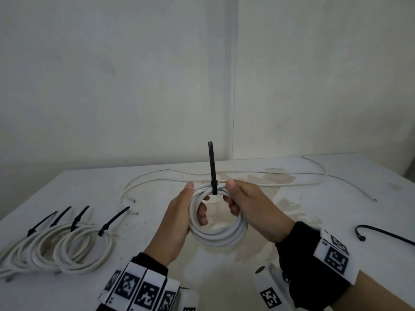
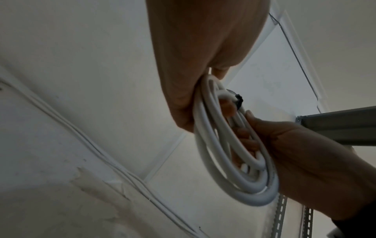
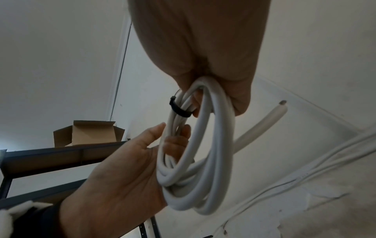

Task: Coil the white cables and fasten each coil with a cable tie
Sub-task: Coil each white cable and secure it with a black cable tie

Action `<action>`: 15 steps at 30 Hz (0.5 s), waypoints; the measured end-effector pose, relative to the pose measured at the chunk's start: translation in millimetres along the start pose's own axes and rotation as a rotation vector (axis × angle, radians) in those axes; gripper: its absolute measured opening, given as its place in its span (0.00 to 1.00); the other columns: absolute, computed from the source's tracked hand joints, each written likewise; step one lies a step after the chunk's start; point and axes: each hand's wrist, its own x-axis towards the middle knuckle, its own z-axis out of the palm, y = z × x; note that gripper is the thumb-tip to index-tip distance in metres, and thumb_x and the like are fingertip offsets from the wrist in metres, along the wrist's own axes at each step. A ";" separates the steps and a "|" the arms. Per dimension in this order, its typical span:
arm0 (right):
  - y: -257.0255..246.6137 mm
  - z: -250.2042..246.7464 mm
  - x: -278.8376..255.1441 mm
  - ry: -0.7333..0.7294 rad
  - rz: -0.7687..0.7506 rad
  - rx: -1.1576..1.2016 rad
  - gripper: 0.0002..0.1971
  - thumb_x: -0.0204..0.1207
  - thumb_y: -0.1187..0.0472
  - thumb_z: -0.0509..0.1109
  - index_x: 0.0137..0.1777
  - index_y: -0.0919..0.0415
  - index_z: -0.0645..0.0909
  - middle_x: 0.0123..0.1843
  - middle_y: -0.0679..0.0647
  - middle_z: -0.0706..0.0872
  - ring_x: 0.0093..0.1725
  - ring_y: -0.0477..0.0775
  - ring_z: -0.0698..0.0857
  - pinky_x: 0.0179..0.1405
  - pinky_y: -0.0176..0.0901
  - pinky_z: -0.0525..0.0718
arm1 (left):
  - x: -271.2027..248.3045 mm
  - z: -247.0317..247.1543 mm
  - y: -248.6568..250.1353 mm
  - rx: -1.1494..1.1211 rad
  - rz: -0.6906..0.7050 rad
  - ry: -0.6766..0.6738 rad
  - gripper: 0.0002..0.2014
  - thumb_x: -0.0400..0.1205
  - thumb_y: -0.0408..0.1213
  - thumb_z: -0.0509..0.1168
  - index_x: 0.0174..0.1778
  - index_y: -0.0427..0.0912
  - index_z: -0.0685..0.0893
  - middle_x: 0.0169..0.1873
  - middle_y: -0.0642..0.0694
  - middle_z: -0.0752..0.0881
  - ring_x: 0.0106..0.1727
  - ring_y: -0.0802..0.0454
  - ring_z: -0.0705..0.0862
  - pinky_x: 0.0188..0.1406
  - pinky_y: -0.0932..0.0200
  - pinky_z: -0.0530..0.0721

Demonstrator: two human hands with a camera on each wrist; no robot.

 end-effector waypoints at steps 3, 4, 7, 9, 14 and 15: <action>0.4 -2.6 2.3 0.041 0.021 0.023 0.17 0.85 0.56 0.52 0.37 0.59 0.74 0.29 0.48 0.70 0.24 0.41 0.67 0.26 0.32 0.67 | -2.2 -7.6 -4.6 0.114 0.061 -0.028 0.21 0.87 0.43 0.49 0.38 0.39 0.83 0.28 0.48 0.83 0.34 0.54 0.83 0.38 0.61 0.83; 1.4 -2.9 2.8 0.053 0.030 0.036 0.17 0.85 0.56 0.52 0.37 0.60 0.74 0.29 0.49 0.70 0.23 0.41 0.67 0.26 0.32 0.67 | -2.9 -9.9 -6.0 0.187 0.106 -0.044 0.18 0.86 0.41 0.51 0.39 0.40 0.82 0.30 0.49 0.83 0.36 0.54 0.83 0.41 0.62 0.83; 3.0 -0.5 3.0 0.071 0.041 0.067 0.17 0.85 0.57 0.51 0.37 0.60 0.73 0.29 0.50 0.70 0.24 0.43 0.66 0.26 0.33 0.67 | -3.5 -13.4 -7.3 0.401 0.271 -0.088 0.10 0.85 0.38 0.55 0.42 0.49 0.79 0.29 0.52 0.82 0.32 0.64 0.80 0.37 0.70 0.78; 3.5 3.6 3.4 0.073 0.042 0.079 0.17 0.85 0.57 0.51 0.36 0.59 0.72 0.29 0.51 0.70 0.26 0.44 0.66 0.27 0.34 0.67 | -2.0 -13.6 -8.7 0.480 0.336 -0.057 0.09 0.85 0.39 0.54 0.40 0.50 0.76 0.28 0.53 0.80 0.29 0.65 0.78 0.33 0.73 0.74; 2.9 9.4 3.6 0.056 0.002 -0.001 0.17 0.85 0.55 0.51 0.38 0.56 0.77 0.31 0.50 0.74 0.27 0.43 0.69 0.30 0.32 0.71 | 0.4 -21.7 -12.8 0.559 0.368 0.010 0.09 0.85 0.41 0.54 0.40 0.49 0.75 0.30 0.53 0.79 0.30 0.68 0.77 0.33 0.75 0.72; 2.4 10.8 2.8 0.048 0.002 -0.003 0.15 0.85 0.55 0.52 0.44 0.54 0.79 0.32 0.49 0.75 0.27 0.42 0.70 0.29 0.30 0.72 | 0.6 -24.5 -14.3 0.597 0.378 0.025 0.09 0.85 0.41 0.54 0.41 0.48 0.75 0.31 0.54 0.79 0.31 0.70 0.77 0.33 0.75 0.72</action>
